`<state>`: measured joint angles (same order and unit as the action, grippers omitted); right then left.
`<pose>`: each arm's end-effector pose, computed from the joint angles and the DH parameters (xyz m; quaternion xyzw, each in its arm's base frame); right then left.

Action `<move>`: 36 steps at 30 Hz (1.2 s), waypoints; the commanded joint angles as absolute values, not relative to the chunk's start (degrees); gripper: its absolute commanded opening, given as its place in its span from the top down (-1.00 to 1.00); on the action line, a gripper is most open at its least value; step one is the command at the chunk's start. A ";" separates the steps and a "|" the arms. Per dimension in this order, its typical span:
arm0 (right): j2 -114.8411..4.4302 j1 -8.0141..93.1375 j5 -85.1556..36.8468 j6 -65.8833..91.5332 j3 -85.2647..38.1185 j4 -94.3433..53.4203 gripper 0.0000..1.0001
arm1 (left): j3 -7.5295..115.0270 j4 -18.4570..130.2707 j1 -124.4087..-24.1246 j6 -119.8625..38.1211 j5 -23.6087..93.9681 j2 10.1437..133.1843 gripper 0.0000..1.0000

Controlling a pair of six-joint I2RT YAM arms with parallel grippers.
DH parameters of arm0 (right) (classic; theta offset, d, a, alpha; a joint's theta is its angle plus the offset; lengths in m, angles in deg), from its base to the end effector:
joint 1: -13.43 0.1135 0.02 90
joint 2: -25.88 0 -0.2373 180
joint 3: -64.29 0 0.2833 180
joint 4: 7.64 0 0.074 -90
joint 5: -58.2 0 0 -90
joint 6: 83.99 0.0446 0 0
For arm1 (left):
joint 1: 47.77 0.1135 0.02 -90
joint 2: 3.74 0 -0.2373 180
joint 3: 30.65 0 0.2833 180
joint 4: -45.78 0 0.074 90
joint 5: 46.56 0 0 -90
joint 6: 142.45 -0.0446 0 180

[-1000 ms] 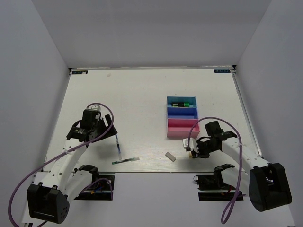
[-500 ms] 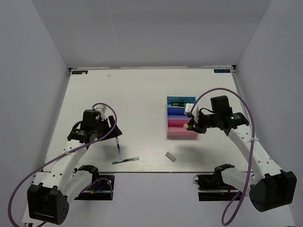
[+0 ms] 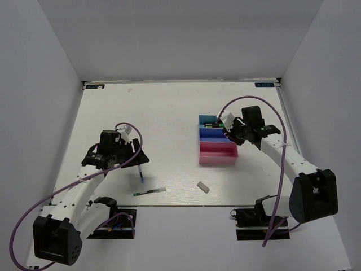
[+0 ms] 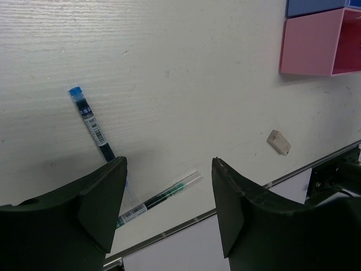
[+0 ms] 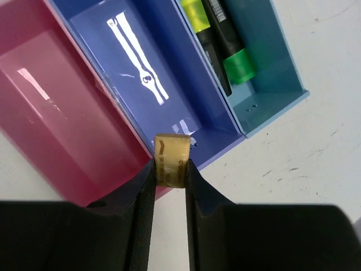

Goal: Sort the stationery into containers
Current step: Place the stationery in the storage box, then pick up the stationery from the center of the board.

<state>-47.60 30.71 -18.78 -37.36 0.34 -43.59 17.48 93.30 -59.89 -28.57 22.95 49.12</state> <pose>0.2971 0.1029 0.2104 -0.5013 0.7720 0.0173 0.3903 0.2215 -0.0635 0.1878 -0.0382 0.9321 -0.2584 0.2508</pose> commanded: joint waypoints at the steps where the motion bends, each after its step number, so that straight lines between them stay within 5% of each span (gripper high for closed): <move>1: -49.79 31.01 -20.20 -36.53 -2.78 -40.08 1.00 | 17.26 92.20 -60.16 -29.42 20.94 49.08 -0.43; 4: -51.99 31.36 -20.45 -36.44 -3.31 -39.73 0.98 | 17.09 92.03 -60.07 -29.42 20.76 49.08 -0.43; 9: -54.80 31.98 -22.39 -35.22 -4.19 -38.24 0.25 | 17.17 92.20 -60.25 -29.60 21.03 49.34 -0.43; 15: -55.16 32.33 -23.27 -34.25 -5.07 -37.88 0.05 | 17.53 93.69 -60.07 -29.51 22.61 51.01 -0.35; 19: -53.67 32.24 -21.70 -31.54 -5.59 -39.89 0.20 | 18.40 95.54 -60.16 -29.60 23.31 53.38 -0.28; 20: -52.88 32.16 -18.29 -30.82 -5.77 -40.95 0.38 | 18.75 95.97 -60.16 -29.86 23.92 54.17 -0.26; 21: -50.18 32.07 -15.65 -30.55 -6.29 -42.35 0.88 | 18.84 96.24 -60.16 -29.86 24.02 54.35 -0.26; 22: -48.93 32.15 -7.71 -33.51 -6.39 -49.50 1.00 | 19.02 96.24 -60.16 -29.78 24.02 54.70 -0.19; 24: -45.43 32.94 9.52 -38.17 -5.78 -58.91 1.00 | 19.11 96.42 -60.07 -29.95 24.28 54.97 -0.09; 28: -41.72 36.98 19.36 -42.51 0.00 -65.13 0.94 | 19.46 96.94 -60.16 -30.13 24.72 55.76 0.49; 30: -40.84 41.80 15.61 -38.13 1.95 -61.63 0.81 | 19.72 97.47 -60.16 -30.04 25.33 56.37 0.49; 31: -40.49 42.87 14.01 -36.81 4.40 -60.57 0.56 | 19.72 97.82 -60.16 -30.13 25.94 56.55 0.46; 32: -40.48 45.40 10.08 -32.70 5.03 -57.69 0.52 | 19.81 98.09 -60.16 -30.13 26.39 56.55 0.21; 36: -42.94 54.29 0.13 -25.81 8.89 -53.29 0.28 | 20.60 99.58 -60.16 -30.30 29.46 57.52 -0.10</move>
<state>-41.85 49.86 5.96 -32.58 6.54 -57.03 18.11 98.28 -59.93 -29.95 26.56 57.38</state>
